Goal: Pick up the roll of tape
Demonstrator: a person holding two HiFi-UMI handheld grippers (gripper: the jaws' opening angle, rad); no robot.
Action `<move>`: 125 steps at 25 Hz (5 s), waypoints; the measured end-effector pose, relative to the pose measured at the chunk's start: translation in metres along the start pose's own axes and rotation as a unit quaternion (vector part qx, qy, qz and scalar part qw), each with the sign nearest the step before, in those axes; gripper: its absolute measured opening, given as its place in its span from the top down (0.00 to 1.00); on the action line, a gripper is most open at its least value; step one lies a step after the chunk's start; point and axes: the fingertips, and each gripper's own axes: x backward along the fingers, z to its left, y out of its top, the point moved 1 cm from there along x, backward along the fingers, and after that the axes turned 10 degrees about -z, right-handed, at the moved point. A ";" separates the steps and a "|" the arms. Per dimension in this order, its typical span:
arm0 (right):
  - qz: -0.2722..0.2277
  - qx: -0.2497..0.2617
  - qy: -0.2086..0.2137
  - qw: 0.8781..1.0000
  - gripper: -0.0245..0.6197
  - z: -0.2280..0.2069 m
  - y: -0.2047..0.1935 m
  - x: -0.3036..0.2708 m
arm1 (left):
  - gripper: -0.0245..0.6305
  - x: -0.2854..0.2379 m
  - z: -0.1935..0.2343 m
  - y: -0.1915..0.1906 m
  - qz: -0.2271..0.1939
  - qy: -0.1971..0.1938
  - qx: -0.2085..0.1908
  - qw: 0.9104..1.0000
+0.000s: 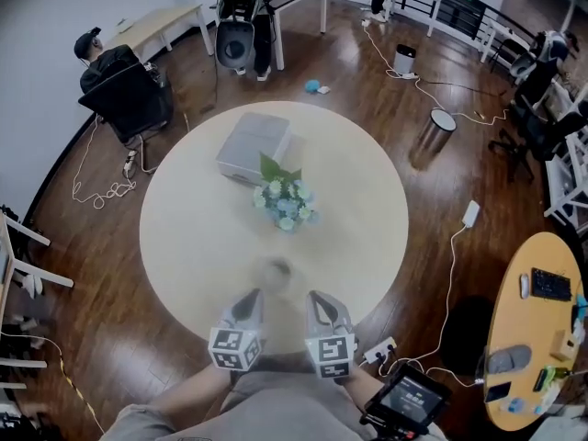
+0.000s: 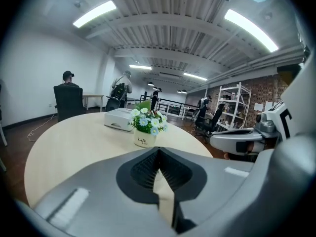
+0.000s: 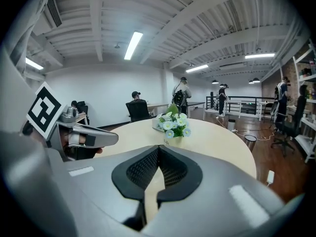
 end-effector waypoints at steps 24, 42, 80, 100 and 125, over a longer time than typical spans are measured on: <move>0.084 -0.028 -0.032 0.996 0.94 -0.002 -0.054 -0.066 | 0.87 -0.081 0.052 -0.059 0.134 -0.038 -0.054 0.989; 0.098 -0.045 -0.050 0.993 0.94 -0.020 -0.063 -0.076 | 0.68 -0.129 0.049 -0.110 0.262 -0.070 -0.083 0.959; 0.039 -0.006 -0.062 0.997 0.94 -0.023 -0.017 -0.053 | 0.78 -0.102 0.036 -0.029 0.096 -0.063 -0.148 0.982; -0.027 0.018 -0.117 0.993 0.94 -0.006 0.045 -0.016 | 0.78 -0.035 0.015 0.052 -0.016 -0.122 -0.127 0.984; -0.076 0.027 -0.055 0.995 0.94 0.038 0.035 0.106 | 0.78 0.113 -0.037 0.032 -0.065 -0.045 -0.101 0.992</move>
